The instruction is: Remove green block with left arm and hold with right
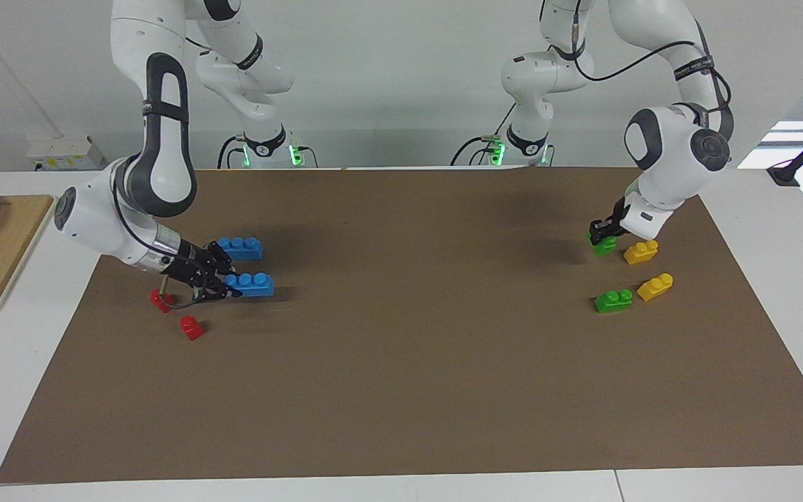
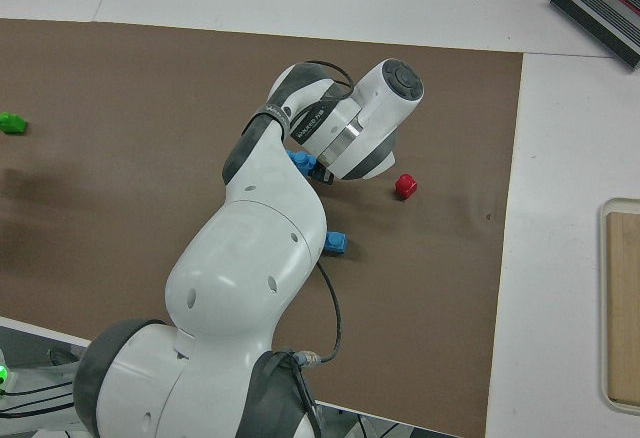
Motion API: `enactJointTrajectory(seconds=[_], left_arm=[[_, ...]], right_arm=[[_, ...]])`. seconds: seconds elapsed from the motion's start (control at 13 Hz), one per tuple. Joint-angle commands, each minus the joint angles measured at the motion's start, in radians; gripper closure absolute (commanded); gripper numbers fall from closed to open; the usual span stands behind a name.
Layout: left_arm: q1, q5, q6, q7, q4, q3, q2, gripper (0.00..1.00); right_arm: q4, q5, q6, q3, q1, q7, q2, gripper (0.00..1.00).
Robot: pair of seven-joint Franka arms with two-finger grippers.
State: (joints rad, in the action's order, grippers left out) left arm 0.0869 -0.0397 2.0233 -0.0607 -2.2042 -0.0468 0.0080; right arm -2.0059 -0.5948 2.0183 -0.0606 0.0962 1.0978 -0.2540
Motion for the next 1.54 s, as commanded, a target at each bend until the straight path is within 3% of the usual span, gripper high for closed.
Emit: enactJointTrajectory(seconds=[0.0, 0.46, 0.54, 0.62, 0.69, 1.15, 1.46], left_arm=[[0.004, -0.002, 0.077, 0.025, -0.063, -0.002, -0.006, 1.0], [-0.004, -0.002, 0.247, 0.015, -0.15, -0.004, 0.024, 1.0], [-0.004, -0.002, 0.239, 0.018, -0.147, -0.002, 0.024, 0.85], [-0.007, -0.002, 0.233, 0.018, -0.144, -0.004, 0.026, 0.34], [-0.013, -0.002, 0.221, 0.016, -0.137, -0.004, 0.024, 0.0], [-0.013, -0.002, -0.151, 0.015, 0.125, -0.002, -0.016, 0.0], [0.004, -0.002, -0.225, 0.013, 0.182, -0.001, -0.083, 0.0]], right_arm=[[-0.092, 0.018, 0.065, 0.018, 0.028, -0.055, 0.041, 1.0], [-0.137, 0.004, 0.128, 0.019, 0.033, -0.13, 0.024, 1.0], [-0.137, 0.003, 0.131, 0.019, 0.034, -0.13, 0.022, 1.0], [-0.137, 0.0, 0.132, 0.019, 0.034, -0.131, 0.019, 1.0], [-0.137, 0.0, 0.132, 0.019, 0.031, -0.131, 0.016, 1.0], [-0.152, 0.0, 0.161, 0.021, 0.023, -0.183, 0.015, 1.0], [-0.155, 0.0, 0.172, 0.021, 0.02, -0.191, 0.016, 1.0]])
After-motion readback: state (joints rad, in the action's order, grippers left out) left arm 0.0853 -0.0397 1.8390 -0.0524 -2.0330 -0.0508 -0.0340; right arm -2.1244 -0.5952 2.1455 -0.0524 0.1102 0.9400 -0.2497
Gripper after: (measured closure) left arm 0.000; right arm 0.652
